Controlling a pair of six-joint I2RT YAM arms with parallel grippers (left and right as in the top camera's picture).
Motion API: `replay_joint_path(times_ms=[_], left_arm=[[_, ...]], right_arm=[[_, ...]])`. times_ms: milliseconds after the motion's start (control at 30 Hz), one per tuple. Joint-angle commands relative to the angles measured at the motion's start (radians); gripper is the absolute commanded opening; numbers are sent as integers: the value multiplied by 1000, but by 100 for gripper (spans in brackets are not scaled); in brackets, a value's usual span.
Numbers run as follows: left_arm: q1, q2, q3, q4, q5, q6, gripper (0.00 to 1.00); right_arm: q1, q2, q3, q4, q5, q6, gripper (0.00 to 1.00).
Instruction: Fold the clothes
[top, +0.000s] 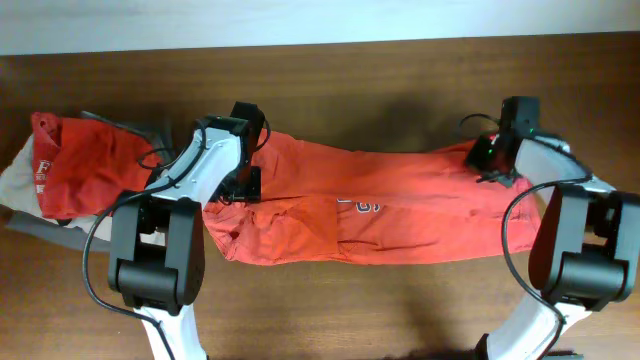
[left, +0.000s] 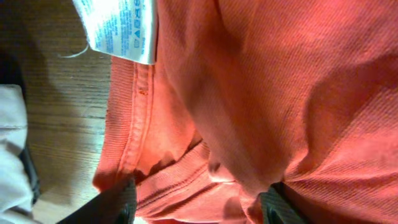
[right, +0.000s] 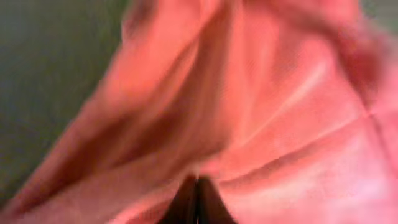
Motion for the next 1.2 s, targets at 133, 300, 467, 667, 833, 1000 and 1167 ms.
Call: replay_joint_path(times_ms=[133, 300, 467, 667, 833, 1000, 1167], left_arm=[[3, -12, 248, -189, -50, 41, 76], [3, -58, 486, -341, -70, 41, 76], [3, -192, 591, -381, -86, 40, 76], [3, -425, 591, -371, -86, 32, 76], [3, -568, 591, -391, -75, 10, 92], [3, -630, 591, -406, -76, 10, 99], [3, -634, 591, -451, -76, 10, 99]], right_arm=[[-50, -85, 283, -300, -183, -138, 11], [-51, -225, 329, -410, -216, -203, 18], [-52, -408, 329, -484, -216, -229, 24], [-49, -635, 329, -568, -217, -235, 36], [-49, -795, 329, -629, -265, -235, 53], [-49, -906, 329, -661, -260, -235, 99], [-49, -977, 329, -664, -261, -235, 99]])
